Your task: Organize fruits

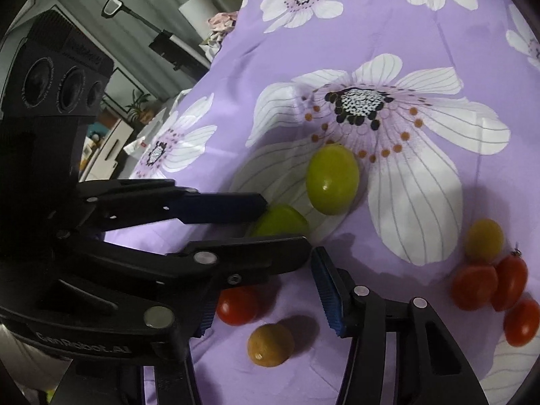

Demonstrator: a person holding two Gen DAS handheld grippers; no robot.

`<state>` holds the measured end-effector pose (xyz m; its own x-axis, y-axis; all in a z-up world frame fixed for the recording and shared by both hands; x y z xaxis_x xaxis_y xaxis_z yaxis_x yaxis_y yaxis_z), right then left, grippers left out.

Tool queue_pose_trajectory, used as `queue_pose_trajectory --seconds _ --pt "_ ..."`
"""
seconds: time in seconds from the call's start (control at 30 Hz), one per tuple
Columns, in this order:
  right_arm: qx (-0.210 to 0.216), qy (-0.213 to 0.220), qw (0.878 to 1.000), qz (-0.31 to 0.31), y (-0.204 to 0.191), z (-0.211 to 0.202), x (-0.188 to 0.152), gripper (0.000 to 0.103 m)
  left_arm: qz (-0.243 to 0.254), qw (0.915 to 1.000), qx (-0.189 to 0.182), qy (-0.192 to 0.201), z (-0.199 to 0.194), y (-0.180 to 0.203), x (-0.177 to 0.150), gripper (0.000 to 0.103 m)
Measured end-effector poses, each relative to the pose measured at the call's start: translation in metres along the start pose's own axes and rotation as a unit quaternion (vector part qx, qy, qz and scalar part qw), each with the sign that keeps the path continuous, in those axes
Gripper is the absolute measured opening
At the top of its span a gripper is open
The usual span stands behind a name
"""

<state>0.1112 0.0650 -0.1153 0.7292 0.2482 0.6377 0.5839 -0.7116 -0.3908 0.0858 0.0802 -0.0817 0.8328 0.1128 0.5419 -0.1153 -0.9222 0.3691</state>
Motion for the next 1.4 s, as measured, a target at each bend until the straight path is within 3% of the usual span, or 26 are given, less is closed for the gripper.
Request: queue_pose_trajectory --seconds 0.03,0.1,0.17,0.43,0.67,0.9,1.4 --pt "-0.003 -0.003 1.0 -0.004 0.0 0.0 0.002 0.054 -0.003 1.0 0.001 -0.006 0.001 -0.003 0.0 0.03" --pt "-0.004 -0.006 1.0 -0.007 0.003 0.004 0.004 0.052 -0.013 0.9998 -0.004 -0.012 0.0 -0.005 0.001 0.031" --pt "-0.012 -0.003 1.0 -0.011 0.008 0.004 0.004 0.041 -0.014 0.9998 -0.006 -0.012 -0.001 -0.005 0.0 0.031" --pt "-0.046 0.003 0.998 -0.045 0.004 0.0 0.002 0.04 -0.036 0.999 -0.024 0.011 -0.007 -0.003 -0.001 0.031" --pt "-0.083 0.042 0.993 -0.078 -0.005 -0.027 0.004 0.04 -0.03 0.9972 -0.049 0.047 -0.026 0.023 -0.003 0.031" --pt "-0.097 0.067 0.99 -0.079 -0.006 -0.058 0.003 0.04 -0.018 0.9958 -0.054 0.071 -0.036 0.052 -0.003 0.031" --pt "-0.111 0.108 0.986 -0.066 0.002 -0.104 -0.008 0.04 0.007 0.9949 -0.057 0.083 -0.039 0.103 -0.003 0.031"
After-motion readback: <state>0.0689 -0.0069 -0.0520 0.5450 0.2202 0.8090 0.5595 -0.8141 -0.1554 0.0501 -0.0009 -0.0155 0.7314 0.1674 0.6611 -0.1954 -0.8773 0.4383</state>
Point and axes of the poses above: each gripper's, at about its wrist camera, not at the fingertips, and z roughly the way its jaws point, y to its right, x to its top, the point moved 7 cm from there along z, roughly the way its jaws point, and after that the axes turned 12 degrees about y, right-handed, at the moved point
